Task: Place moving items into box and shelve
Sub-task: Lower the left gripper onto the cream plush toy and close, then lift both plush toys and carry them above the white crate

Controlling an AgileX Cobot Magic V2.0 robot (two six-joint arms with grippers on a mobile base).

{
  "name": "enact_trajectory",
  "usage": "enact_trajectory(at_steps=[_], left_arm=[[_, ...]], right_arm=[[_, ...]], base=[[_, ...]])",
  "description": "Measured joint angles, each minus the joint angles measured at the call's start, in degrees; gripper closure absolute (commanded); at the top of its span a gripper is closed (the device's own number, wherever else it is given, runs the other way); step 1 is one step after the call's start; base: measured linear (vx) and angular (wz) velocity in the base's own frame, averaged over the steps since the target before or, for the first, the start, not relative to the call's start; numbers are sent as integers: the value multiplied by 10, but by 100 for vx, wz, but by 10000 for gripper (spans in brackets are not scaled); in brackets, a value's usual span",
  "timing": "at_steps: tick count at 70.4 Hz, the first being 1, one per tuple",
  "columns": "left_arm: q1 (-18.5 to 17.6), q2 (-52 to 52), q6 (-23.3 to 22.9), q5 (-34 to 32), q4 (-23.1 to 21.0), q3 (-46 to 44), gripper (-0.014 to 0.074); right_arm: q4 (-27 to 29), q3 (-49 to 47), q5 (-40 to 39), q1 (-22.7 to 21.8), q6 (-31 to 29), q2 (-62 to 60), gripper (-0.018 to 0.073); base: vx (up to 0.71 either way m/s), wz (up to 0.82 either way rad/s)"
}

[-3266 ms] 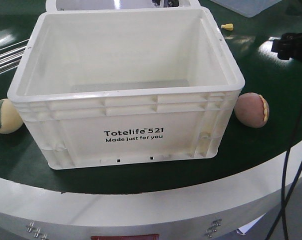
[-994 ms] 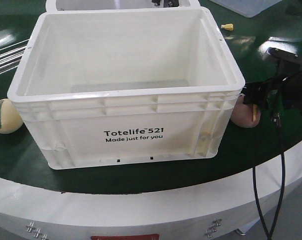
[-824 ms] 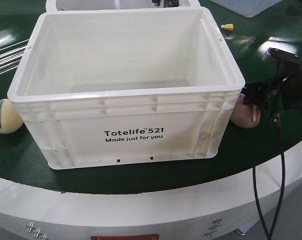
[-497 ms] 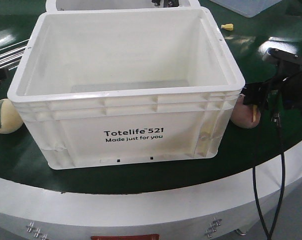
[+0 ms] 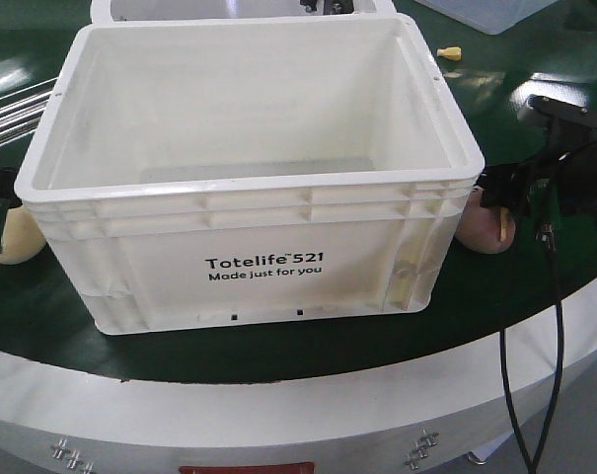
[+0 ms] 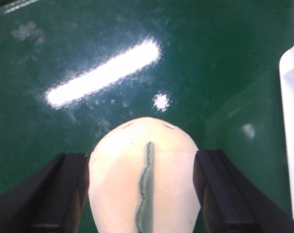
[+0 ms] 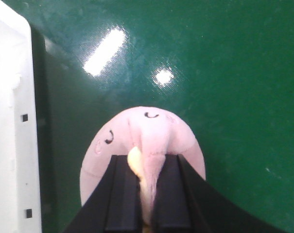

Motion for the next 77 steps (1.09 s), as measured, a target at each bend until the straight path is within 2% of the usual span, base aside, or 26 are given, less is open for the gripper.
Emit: enact_trajectory(at_steps=[18, 25, 32, 46, 77], left_arm=[[0, 34, 0, 0, -12, -2, 43], [0, 48, -1, 1, -14, -4, 85], [0, 58, -1, 3, -14, -7, 217], [-1, 68, -1, 13, -14, -11, 626], [-1, 51, -1, 13, -14, -11, 622]], right_arm=[[0, 0, 0, 0, -1, 0, 574], [0, 0, 0, 0, -1, 0, 574], [0, 0, 0, 0, -1, 0, 574], [0, 0, 0, 0, -1, 0, 574], [0, 0, -8, 0, -16, -2, 574]], base=[[0, 0], [0, 0], [0, 0], [0, 0], [0, 0]])
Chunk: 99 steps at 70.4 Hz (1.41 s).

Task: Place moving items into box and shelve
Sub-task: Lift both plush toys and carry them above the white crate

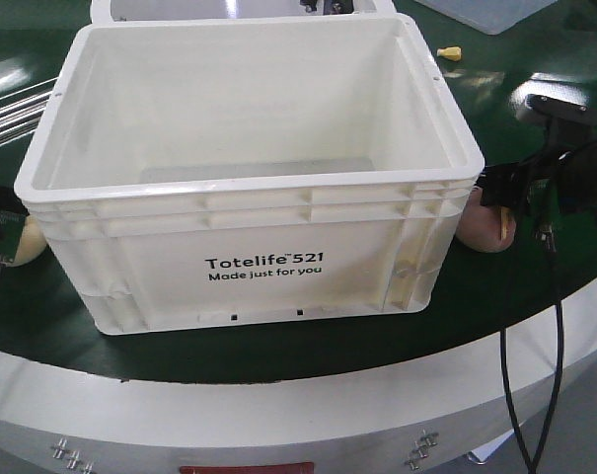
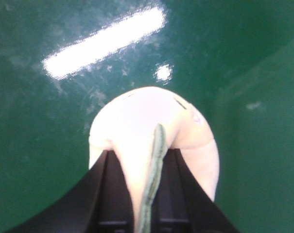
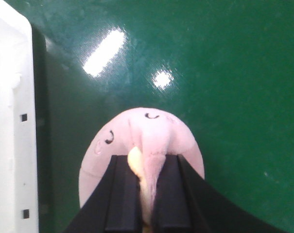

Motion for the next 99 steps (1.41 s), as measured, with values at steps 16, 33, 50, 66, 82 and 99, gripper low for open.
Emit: enact_trajectory(at_steps=[16, 33, 50, 66, 82, 99], left_arm=[[0, -57, 0, -20, 0, 5, 622], [0, -126, 0, -70, 0, 5, 622], [0, -188, 0, -111, 0, 5, 622], [0, -247, 0, -146, 0, 5, 622], [-1, -292, 0, -178, 0, 5, 622], [-66, -302, 0, -223, 1, 5, 622]], right_arm=[[-1, 0, -24, 0, -25, -30, 574], [-1, 0, -49, 0, -52, -76, 574], [-1, 0, -81, 0, -70, -138, 574], [-1, 0, -110, 0, -92, -203, 574], [-1, 0, -134, 0, -101, -263, 574], [-1, 0, -150, 52, -145, -287, 574]], base=[[0, 0], [0, 0], [0, 0], [0, 0], [0, 0], [0, 0]])
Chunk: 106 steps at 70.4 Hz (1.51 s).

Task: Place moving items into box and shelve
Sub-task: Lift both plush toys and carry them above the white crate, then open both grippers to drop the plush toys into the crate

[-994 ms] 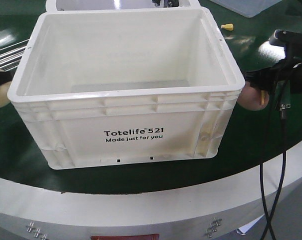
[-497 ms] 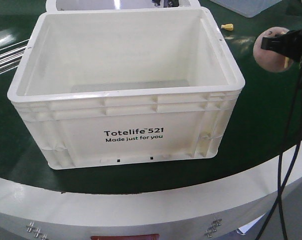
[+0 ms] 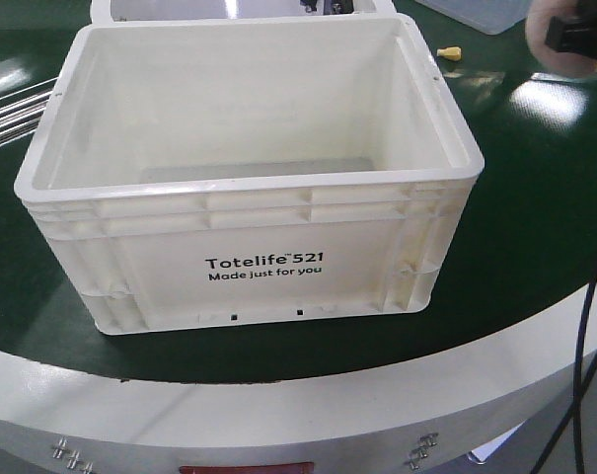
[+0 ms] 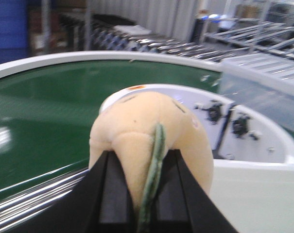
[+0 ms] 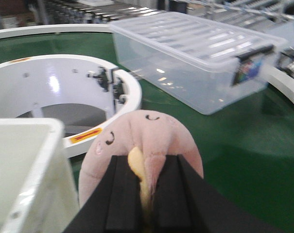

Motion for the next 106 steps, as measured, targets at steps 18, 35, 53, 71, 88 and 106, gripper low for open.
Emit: enact_trajectory(at_steps=[18, 35, 53, 71, 88, 106], left_arm=[[-108, 6, 1, -23, 51, 0, 622], [-185, 40, 1, -29, 88, 0, 622], [-208, 79, 1, -31, 91, 0, 591], [-208, 85, 1, -34, 91, 0, 343], [-208, 102, 0, -39, 91, 0, 22], [-208, 104, 0, -44, 91, 0, -28]], right_arm=[[0, 0, -23, 142, -33, 0, 574], [0, 0, -70, 236, -35, 26, 574], [2, 0, -99, 263, -35, 63, 543], [3, 0, -106, 263, -35, 65, 211], [4, 0, -136, 263, -35, 65, -153], [4, 0, -140, 263, -35, 65, -133]], base=[[0, 0], [0, 0], [0, 0], [0, 0], [0, 0], [0, 0]])
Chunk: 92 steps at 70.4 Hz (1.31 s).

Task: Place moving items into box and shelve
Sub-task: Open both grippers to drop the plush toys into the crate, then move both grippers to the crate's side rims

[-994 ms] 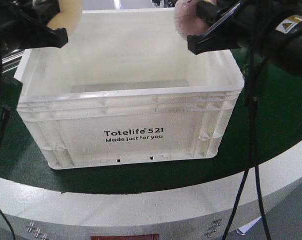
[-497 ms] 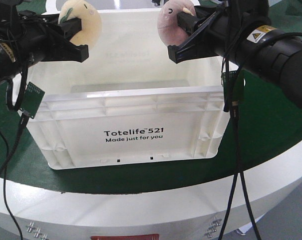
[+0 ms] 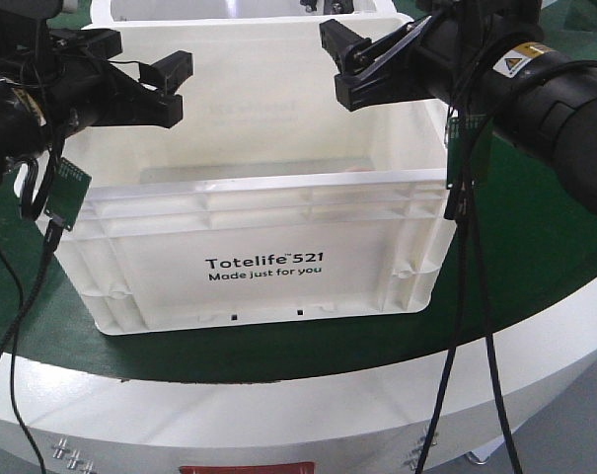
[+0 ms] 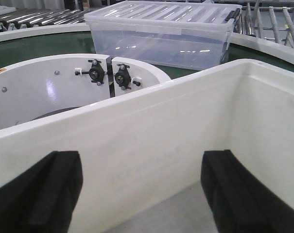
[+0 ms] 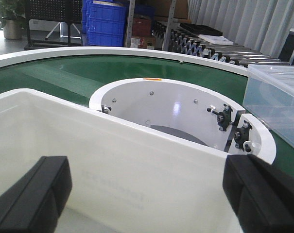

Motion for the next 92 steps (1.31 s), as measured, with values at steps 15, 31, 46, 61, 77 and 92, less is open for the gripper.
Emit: enact_trajectory(at_steps=[15, 31, 46, 61, 77, 92], left_arm=[[6, -7, 0, 11, 0, 0, -6], [54, -43, 0, 68, 0, 0, 10], [109, -84, 0, 118, 0, 0, 10], [121, -94, -29, 136, -18, 0, 10], [130, -70, -66, 215, -28, -57, 10], [131, -7, -68, 302, -31, -163, 10]], right_arm=[[1, 0, 1, -18, 0, 0, -66], [9, 0, 27, -86, 0, -15, -22], [9, 0, 81, -142, 0, -29, -22], [9, 0, 129, -153, 0, -31, -22], [8, -79, 234, -153, 21, -6, -19], [-45, -213, 328, -153, 125, 71, -19]], base=[[0, 0], [0, 0], [0, 0], [0, 0], [0, 0], [0, 0]])
